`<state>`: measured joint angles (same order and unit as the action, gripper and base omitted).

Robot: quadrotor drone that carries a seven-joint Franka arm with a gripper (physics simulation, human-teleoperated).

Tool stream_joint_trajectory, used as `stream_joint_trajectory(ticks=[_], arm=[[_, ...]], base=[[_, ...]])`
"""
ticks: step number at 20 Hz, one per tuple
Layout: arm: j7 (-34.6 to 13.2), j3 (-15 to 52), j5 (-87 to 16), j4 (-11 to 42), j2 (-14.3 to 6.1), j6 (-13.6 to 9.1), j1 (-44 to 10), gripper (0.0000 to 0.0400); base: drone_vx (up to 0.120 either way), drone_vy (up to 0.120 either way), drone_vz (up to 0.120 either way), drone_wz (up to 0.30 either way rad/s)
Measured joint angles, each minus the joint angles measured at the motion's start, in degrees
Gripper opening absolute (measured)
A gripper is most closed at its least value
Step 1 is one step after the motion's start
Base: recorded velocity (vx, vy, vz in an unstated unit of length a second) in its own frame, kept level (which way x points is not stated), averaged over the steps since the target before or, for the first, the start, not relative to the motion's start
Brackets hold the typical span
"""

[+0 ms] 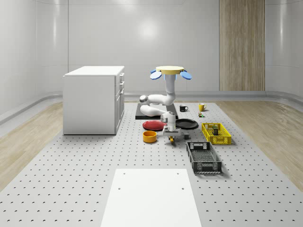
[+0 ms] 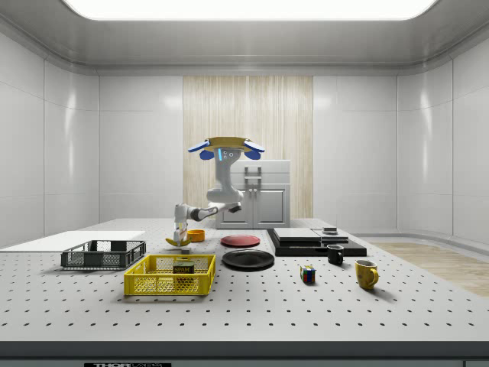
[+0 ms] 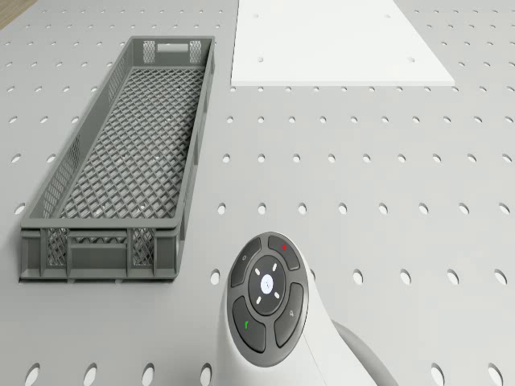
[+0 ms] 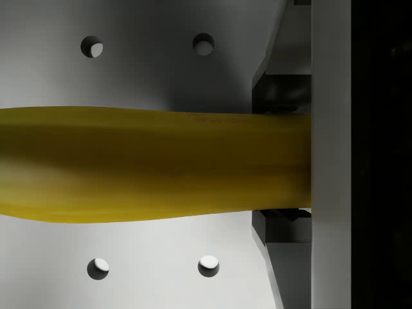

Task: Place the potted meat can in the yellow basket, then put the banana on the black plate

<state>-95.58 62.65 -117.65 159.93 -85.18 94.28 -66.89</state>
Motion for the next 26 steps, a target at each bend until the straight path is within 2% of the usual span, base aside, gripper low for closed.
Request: stream_joint_trajectory(ticks=[5,15,26], arm=[[0.4,3.2,3.0,1.4,0.0,-1.6,0.8,0.0198],[0.8,5.4,4.9,2.2,0.1,-2.6,1.2,0.0198],[0.7,5.6,5.2,2.3,0.1,-2.7,1.2,0.0198]], base=[[-0.008,0.016,0.12,0.0],[-0.12,0.12,0.12,0.0],[-0.12,0.12,0.004,0.0]])
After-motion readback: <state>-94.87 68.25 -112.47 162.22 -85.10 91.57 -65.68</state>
